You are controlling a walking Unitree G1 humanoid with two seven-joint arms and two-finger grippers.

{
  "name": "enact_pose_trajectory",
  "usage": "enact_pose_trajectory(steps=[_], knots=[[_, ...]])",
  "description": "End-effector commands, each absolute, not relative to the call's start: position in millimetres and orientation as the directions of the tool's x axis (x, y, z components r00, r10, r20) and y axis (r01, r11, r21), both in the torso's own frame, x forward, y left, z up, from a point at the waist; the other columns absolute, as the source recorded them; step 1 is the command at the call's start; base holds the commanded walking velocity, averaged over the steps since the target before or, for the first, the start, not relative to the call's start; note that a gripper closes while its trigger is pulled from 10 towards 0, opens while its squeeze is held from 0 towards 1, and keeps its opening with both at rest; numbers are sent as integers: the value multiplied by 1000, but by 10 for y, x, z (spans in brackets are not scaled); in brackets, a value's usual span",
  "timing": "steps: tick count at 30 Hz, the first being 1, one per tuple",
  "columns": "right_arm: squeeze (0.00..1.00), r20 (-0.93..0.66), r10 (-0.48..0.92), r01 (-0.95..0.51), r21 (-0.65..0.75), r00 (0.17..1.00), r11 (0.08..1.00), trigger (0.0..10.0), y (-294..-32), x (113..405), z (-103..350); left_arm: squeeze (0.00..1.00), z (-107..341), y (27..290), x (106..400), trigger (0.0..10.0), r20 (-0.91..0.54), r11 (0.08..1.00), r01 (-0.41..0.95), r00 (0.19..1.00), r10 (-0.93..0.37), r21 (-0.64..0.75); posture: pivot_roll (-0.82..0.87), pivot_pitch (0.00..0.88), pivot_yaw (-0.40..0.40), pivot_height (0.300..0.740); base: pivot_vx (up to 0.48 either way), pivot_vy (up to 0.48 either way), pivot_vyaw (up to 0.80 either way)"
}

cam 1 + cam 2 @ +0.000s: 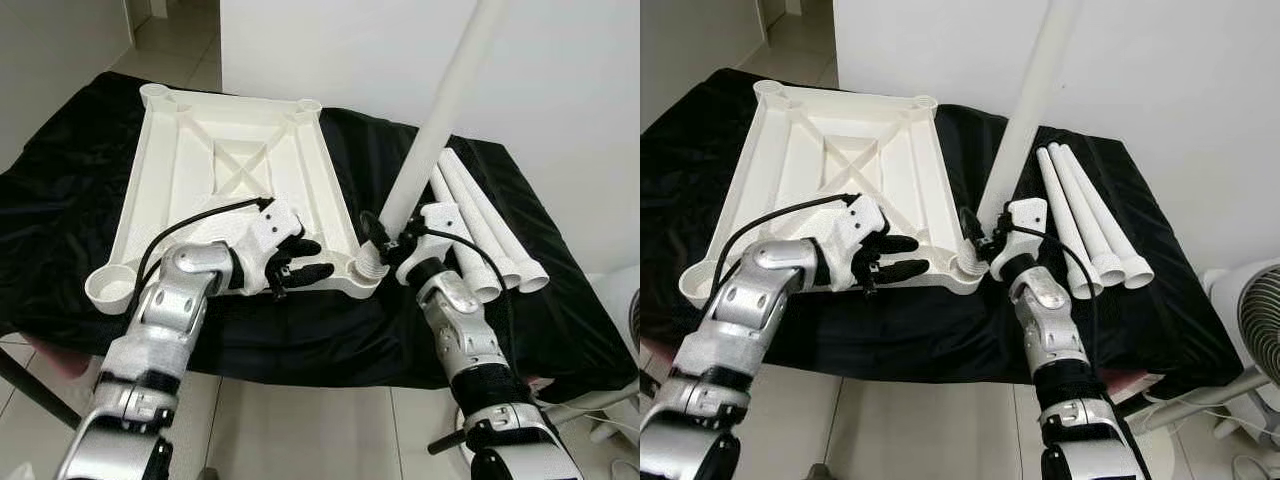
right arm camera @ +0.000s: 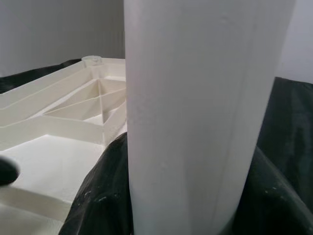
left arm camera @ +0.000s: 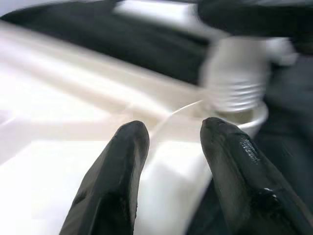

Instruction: Building children table

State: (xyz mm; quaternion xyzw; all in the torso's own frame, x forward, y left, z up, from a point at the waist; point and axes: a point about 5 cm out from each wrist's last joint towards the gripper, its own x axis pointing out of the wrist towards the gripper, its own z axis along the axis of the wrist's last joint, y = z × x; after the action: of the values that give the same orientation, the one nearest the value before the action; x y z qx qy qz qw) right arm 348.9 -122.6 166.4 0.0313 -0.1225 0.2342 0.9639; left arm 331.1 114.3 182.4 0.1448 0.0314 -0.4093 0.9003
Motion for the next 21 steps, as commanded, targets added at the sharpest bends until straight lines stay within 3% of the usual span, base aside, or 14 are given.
enact_pose_trajectory(steps=[1,15,21], knots=[[0,220,461,-474,7,860,880,10000,-1213,3478,1575,0,1851,1141,3301,10000,-151,656,720,691,-706,228,179,41,-175,740,0,0,0],[0,122,514,-504,-101,849,858,10000,-1333,3406,1311,0,1804,1160,3152,10000,-147,686,704,710,-689,185,190,46,-191,740,0,0,0],[0,117,514,-496,-150,850,855,10000,-1459,3380,1240,0,1763,1046,2980,10000,-179,635,751,660,-730,178,188,56,-172,740,0,0,0]])
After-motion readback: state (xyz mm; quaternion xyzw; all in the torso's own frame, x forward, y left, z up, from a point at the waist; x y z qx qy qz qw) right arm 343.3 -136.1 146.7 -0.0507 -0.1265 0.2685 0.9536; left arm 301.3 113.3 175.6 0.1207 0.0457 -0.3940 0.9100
